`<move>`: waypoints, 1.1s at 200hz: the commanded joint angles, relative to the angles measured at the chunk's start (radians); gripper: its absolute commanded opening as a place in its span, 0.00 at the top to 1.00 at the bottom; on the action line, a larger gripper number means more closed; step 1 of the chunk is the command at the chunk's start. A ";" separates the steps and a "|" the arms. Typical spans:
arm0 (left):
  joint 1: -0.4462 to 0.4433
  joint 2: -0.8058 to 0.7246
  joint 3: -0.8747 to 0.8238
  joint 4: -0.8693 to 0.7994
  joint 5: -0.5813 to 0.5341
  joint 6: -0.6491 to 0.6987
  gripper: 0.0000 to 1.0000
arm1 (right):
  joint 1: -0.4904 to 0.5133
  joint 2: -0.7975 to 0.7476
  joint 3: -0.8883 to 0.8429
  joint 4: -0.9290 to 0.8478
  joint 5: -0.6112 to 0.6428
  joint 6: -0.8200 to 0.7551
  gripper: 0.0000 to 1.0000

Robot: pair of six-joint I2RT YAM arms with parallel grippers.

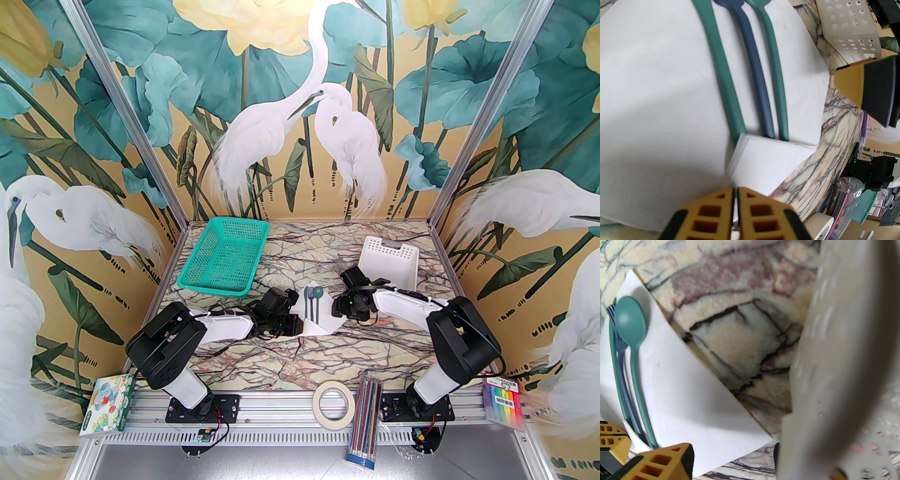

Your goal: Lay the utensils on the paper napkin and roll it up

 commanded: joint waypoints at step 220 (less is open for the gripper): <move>0.004 0.002 0.015 -0.089 0.002 0.023 0.86 | 0.027 0.003 0.013 0.160 -0.316 0.006 0.32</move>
